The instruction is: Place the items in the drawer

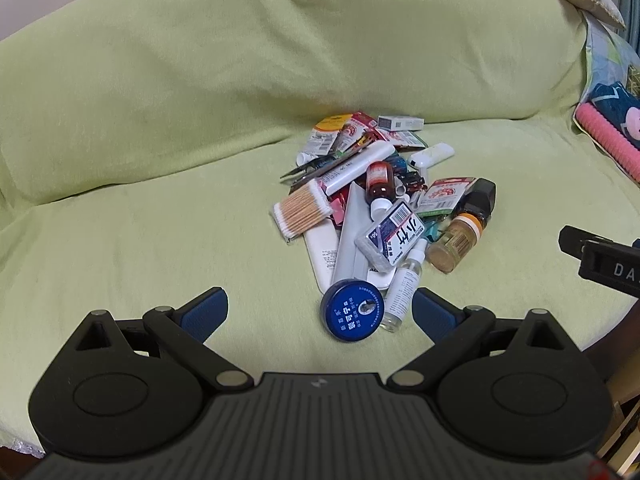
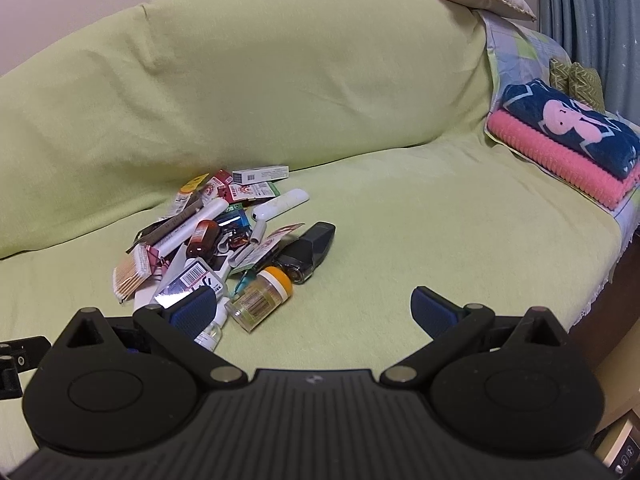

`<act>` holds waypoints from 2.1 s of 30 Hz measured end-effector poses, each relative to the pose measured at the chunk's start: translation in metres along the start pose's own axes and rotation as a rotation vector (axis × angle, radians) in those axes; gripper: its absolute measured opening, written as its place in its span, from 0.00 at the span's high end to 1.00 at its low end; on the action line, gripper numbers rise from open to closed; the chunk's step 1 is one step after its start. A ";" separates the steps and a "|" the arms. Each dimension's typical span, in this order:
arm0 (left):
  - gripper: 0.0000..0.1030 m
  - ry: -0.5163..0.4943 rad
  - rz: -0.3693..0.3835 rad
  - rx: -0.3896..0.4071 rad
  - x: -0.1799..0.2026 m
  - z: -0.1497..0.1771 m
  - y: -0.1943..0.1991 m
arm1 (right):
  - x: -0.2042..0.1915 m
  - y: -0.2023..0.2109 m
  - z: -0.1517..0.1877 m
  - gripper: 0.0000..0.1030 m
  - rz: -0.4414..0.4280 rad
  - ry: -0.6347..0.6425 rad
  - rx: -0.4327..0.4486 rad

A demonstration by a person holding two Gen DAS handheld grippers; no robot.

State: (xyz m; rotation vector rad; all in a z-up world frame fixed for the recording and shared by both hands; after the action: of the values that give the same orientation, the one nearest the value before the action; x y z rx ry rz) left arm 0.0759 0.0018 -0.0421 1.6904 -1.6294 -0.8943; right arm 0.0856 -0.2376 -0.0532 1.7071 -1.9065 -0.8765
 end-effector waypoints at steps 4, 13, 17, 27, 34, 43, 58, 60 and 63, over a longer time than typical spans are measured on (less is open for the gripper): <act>0.04 -0.010 0.010 -0.017 0.004 -0.001 -0.004 | 0.002 -0.001 0.003 0.00 -0.008 -0.014 -0.008; 0.04 -0.037 -0.006 0.004 0.009 -0.002 -0.005 | 0.005 -0.005 0.003 0.00 0.008 -0.021 -0.011; 0.04 -0.040 -0.014 0.016 0.010 -0.003 -0.005 | 0.005 -0.007 0.002 0.00 0.021 -0.018 -0.001; 0.04 -0.010 -0.002 -0.005 0.005 -0.009 -0.012 | -0.002 -0.012 -0.004 0.00 -0.026 0.027 0.032; 0.04 0.003 -0.008 -0.024 -0.003 -0.013 -0.024 | -0.013 -0.029 -0.006 0.01 -0.038 0.080 -0.009; 0.04 0.020 -0.015 -0.054 -0.011 -0.017 -0.042 | -0.024 -0.052 -0.006 0.01 -0.055 0.124 -0.077; 0.04 0.035 -0.036 -0.097 -0.028 -0.017 -0.068 | -0.024 -0.076 -0.005 0.01 -0.069 0.130 -0.111; 0.04 0.033 -0.034 -0.088 -0.027 -0.021 -0.066 | -0.025 -0.077 -0.008 0.01 -0.074 0.134 -0.104; 0.04 0.031 -0.030 -0.072 -0.024 -0.029 -0.064 | -0.026 -0.078 -0.016 0.01 -0.081 0.142 -0.091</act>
State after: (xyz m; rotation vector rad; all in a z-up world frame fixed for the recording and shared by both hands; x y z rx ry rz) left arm 0.1366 0.0287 -0.0756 1.6759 -1.5370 -0.9258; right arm 0.1560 -0.2177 -0.0947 1.7535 -1.6910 -0.8350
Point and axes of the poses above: each gripper's, at about its wrist camera, not at the fingertips, and y roughly against the way its jaws point, x to its right, z to its underside, the point moved 8 cm from there along -y, roughly the way its jaws point, and after that the axes turned 9 degrees about -x, right-handed, at the moved point
